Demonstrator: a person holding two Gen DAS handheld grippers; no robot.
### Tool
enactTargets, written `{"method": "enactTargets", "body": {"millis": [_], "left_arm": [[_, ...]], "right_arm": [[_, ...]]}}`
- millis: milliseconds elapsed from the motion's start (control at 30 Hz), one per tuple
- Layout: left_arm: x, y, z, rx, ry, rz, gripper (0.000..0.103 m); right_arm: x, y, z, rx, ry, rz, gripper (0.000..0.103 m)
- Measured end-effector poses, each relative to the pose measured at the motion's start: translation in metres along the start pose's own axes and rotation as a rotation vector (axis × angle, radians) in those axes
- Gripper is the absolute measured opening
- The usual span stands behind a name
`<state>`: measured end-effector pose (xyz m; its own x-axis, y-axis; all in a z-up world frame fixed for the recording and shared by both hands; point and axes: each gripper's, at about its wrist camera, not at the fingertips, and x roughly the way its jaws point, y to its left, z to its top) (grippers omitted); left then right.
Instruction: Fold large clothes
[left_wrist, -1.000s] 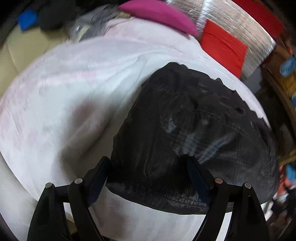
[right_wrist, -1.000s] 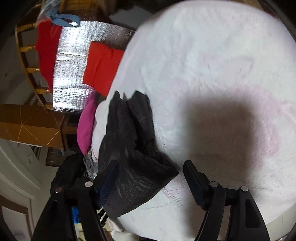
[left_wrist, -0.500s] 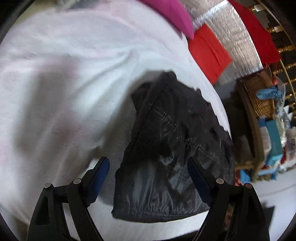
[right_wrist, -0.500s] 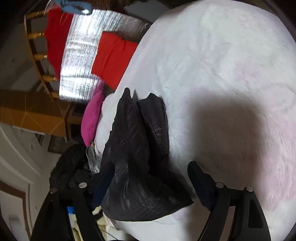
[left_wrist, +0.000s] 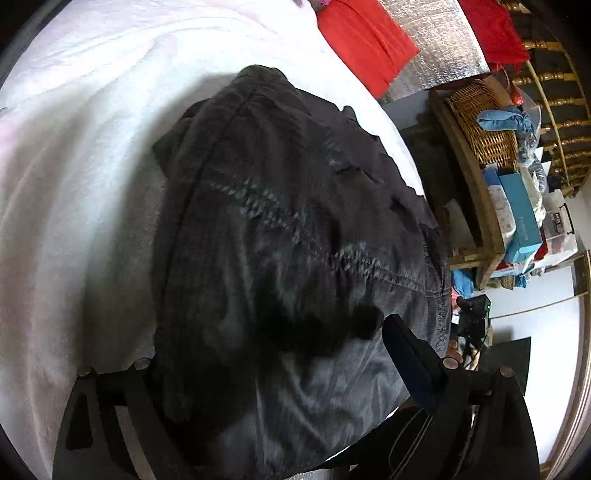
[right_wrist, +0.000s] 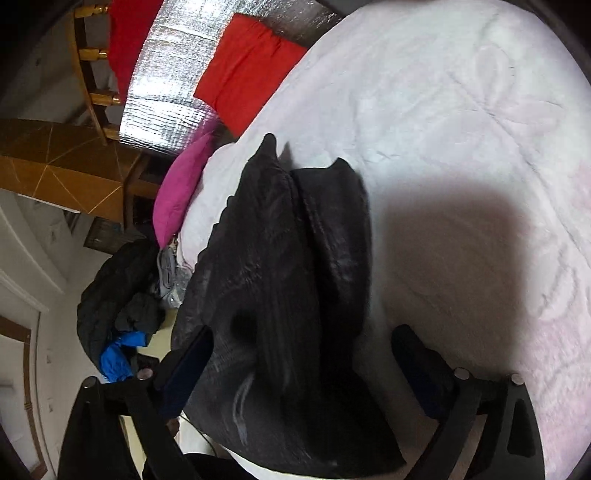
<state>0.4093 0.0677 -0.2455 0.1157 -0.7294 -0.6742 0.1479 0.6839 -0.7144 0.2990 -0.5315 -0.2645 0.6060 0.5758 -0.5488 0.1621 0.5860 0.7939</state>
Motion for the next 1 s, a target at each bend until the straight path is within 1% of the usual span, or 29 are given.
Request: {"method": "enactTargets", "body": {"millis": [100, 200, 233, 300, 367, 433, 467, 500, 533, 567, 600, 633, 700, 733, 800, 867, 933, 967, 1000], "left_arm": [[0.006, -0.001, 0.005, -0.003, 0.006, -0.025, 0.096], [0.013, -0.001, 0.014, -0.019, 0.004, -0.062, 0.096], [0.012, -0.001, 0.015, -0.020, 0.001, -0.064, 0.096], [0.015, -0.005, 0.016, -0.007, -0.004, -0.052, 0.096], [0.017, -0.011, 0.017, 0.011, -0.022, -0.041, 0.096], [0.018, -0.014, 0.020, 0.006, -0.047, -0.030, 0.095], [0.015, -0.013, 0.020, -0.001, -0.056, -0.020, 0.089], [0.014, -0.012, 0.021, -0.005, -0.067, -0.004, 0.078], [0.011, -0.011, 0.021, -0.006, -0.079, 0.006, 0.073], [0.007, -0.010, 0.020, -0.006, -0.090, 0.007, 0.065], [0.005, -0.011, 0.021, -0.006, -0.106, 0.005, 0.058], [0.002, -0.014, 0.022, -0.003, -0.122, 0.005, 0.054], [-0.004, -0.021, 0.023, 0.018, -0.151, 0.004, 0.042], [-0.007, -0.023, 0.022, 0.028, -0.162, 0.003, 0.040], [-0.015, -0.032, 0.027, 0.046, -0.200, -0.003, 0.037], [-0.018, -0.035, 0.032, 0.042, -0.231, 0.011, 0.037], [-0.017, -0.030, 0.038, 0.017, -0.249, 0.031, 0.037], [-0.012, -0.025, 0.041, 0.002, -0.244, 0.060, 0.039], [-0.005, -0.018, 0.043, -0.022, -0.224, 0.091, 0.047]], "right_arm": [[0.009, 0.008, 0.003, -0.046, 0.027, 0.011, 0.102], [0.026, 0.019, 0.006, -0.058, 0.065, 0.083, 0.102], [0.032, 0.022, 0.006, -0.063, 0.075, 0.080, 0.102], [0.047, 0.036, 0.003, -0.114, 0.087, 0.034, 0.103], [0.053, 0.043, 0.001, -0.130, 0.086, 0.016, 0.103], [0.056, 0.049, -0.001, -0.142, 0.069, -0.031, 0.102], [0.055, 0.050, -0.002, -0.134, 0.049, -0.043, 0.100], [0.054, 0.049, -0.002, -0.126, 0.035, -0.058, 0.094], [0.052, 0.048, -0.002, -0.131, 0.026, -0.076, 0.086], [0.051, 0.051, -0.003, -0.147, 0.014, -0.099, 0.083], [0.049, 0.054, -0.004, -0.163, 0.002, -0.114, 0.075], [0.047, 0.059, -0.005, -0.186, -0.015, -0.129, 0.068], [0.041, 0.069, -0.007, -0.221, -0.046, -0.143, 0.059], [0.038, 0.074, -0.007, -0.231, -0.064, -0.142, 0.051], [0.030, 0.083, -0.003, -0.236, -0.107, -0.122, 0.045], [0.025, 0.088, 0.001, -0.234, -0.142, -0.095, 0.043], [0.029, 0.092, 0.002, -0.234, -0.162, -0.090, 0.043], [0.035, 0.089, 0.003, -0.226, -0.159, -0.104, 0.043], [0.043, 0.084, 0.005, -0.215, -0.147, -0.140, 0.043]]}}
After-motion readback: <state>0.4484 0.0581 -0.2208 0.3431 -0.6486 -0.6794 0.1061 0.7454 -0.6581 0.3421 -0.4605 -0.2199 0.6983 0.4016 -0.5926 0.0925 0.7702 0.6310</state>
